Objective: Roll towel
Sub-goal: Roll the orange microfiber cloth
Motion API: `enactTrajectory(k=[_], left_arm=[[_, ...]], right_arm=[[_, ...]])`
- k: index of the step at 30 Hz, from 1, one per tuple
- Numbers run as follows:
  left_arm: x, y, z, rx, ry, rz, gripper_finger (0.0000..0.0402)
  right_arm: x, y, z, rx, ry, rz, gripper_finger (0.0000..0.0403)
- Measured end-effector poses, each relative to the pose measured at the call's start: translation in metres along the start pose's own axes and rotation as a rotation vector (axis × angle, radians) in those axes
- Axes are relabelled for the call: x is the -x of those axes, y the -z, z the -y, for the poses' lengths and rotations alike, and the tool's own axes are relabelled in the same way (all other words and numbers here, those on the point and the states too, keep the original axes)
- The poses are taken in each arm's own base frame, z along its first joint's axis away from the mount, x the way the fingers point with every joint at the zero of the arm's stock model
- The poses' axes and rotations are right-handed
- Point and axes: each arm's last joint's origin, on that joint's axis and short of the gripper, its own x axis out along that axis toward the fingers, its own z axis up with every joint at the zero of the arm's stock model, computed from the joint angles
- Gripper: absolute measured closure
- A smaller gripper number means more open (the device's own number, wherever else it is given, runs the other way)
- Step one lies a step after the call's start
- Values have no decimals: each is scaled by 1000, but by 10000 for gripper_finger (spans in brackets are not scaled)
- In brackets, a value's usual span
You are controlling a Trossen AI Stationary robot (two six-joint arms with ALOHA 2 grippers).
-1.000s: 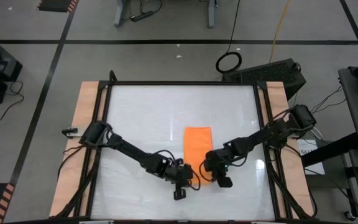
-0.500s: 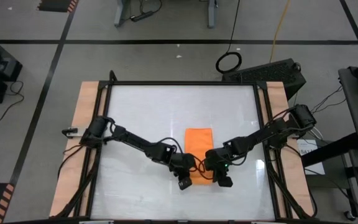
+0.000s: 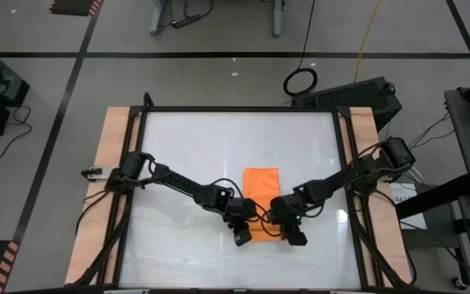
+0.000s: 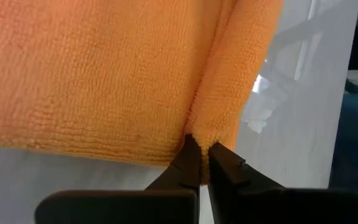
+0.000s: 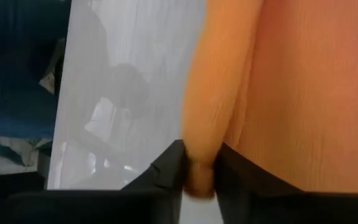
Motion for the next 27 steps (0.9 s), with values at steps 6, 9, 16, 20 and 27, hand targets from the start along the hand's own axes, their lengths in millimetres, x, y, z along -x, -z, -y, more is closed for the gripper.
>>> enactTrajectory(k=[6,9,16,20,27], left_arm=[[0,0,-2,5,2,-15,388],[1,-1,-3,6,3,-15,388],[1,-2,-4,3,5,-14,388],[1,-2,-5,2,8,-15,388],[1,-2,-5,3,13,-19,388]], right_arm=[[0,4,1,-5,3,-31,258],[0,4,0,8,7,-36,225],[16,6,-14,102,139,42,176],[31,8,-26,184,229,110,173],[31,13,-52,357,298,196,173]])
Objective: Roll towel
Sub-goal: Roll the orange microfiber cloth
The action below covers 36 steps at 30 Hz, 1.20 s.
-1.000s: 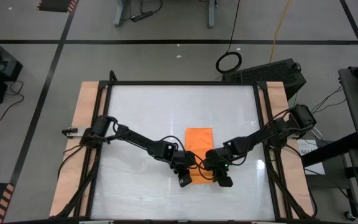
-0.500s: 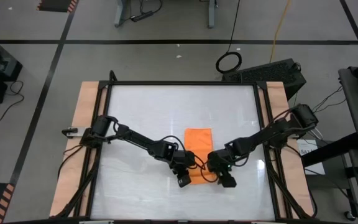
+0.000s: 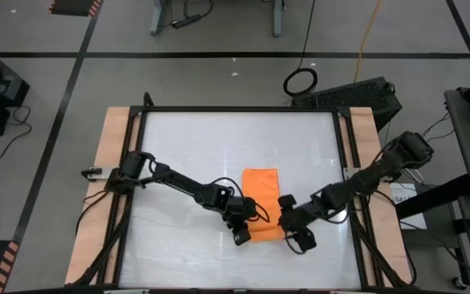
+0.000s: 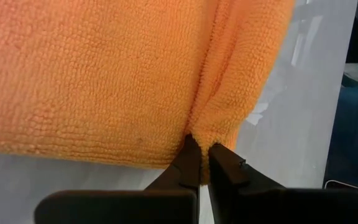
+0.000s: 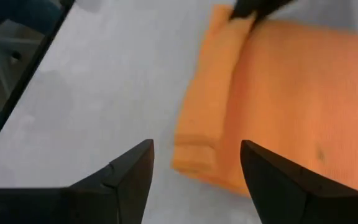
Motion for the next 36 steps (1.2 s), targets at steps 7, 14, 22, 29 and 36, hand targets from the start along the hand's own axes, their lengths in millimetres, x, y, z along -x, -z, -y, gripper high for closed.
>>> enactTrajectory(k=[7,14,22,29,36], left_arm=[[2,-3,-3,5,13,-5,388],[3,-5,-7,5,29,-19,388],[3,-6,-7,4,30,-19,388],[3,-6,-7,-16,36,-18,388],[8,-6,-3,-100,77,-25,364]], right_arm=[[-16,-2,-17,64,40,64,173],[-26,3,-20,63,67,38,173],[-39,10,-18,40,96,-13,173],[-59,21,-17,-38,144,-77,180],[-59,22,-15,-74,185,-85,246]])
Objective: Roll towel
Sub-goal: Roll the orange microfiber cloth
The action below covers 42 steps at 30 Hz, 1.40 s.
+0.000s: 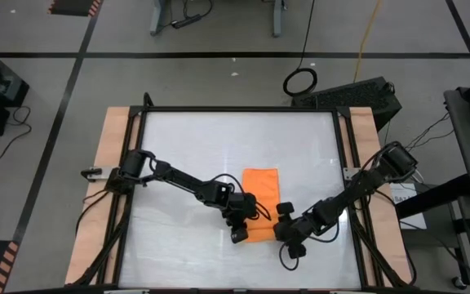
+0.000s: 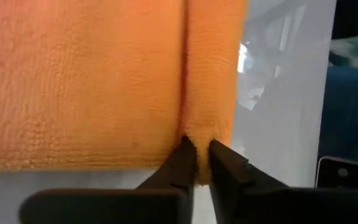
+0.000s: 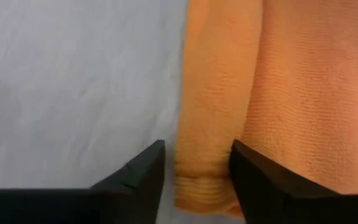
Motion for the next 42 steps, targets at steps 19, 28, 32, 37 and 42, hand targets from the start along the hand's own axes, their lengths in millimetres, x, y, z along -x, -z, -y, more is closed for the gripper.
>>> enactTrajectory(k=[19,28,32,37,42], left_arm=[[45,16,56,-488,-208,107,203],[24,40,94,-859,-428,231,203],[12,41,89,-880,-426,207,203],[-4,43,81,-880,-420,180,203],[-16,45,73,-879,-495,182,203]], right_arm=[[0,4,1,-123,-19,-47,388],[-1,4,0,-143,-49,-59,390],[-1,4,0,-150,-51,-59,391],[-1,4,0,-162,-50,-58,391],[-1,4,0,-180,-48,-56,392]])
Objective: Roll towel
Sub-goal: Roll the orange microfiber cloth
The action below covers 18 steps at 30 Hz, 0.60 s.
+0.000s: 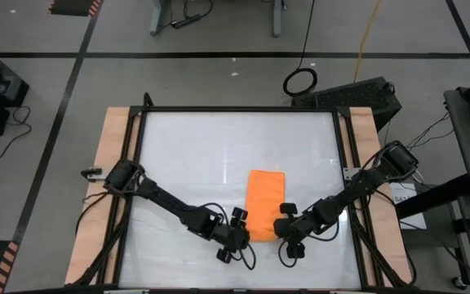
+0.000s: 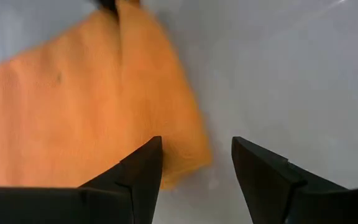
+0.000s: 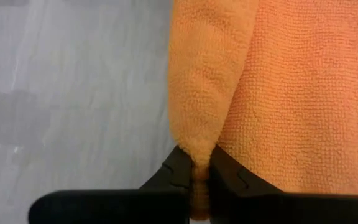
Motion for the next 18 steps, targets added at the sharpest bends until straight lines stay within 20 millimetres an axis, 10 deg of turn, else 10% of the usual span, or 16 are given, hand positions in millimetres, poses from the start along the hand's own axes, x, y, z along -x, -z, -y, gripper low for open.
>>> enactTrajectory(k=[11,18], left_arm=[[-18,12,-4,62,-138,-54,215],[-21,9,-13,110,-25,-6,351]], right_arm=[[0,-1,0,-14,-3,8,392],[2,-2,-1,-22,-6,14,385]])
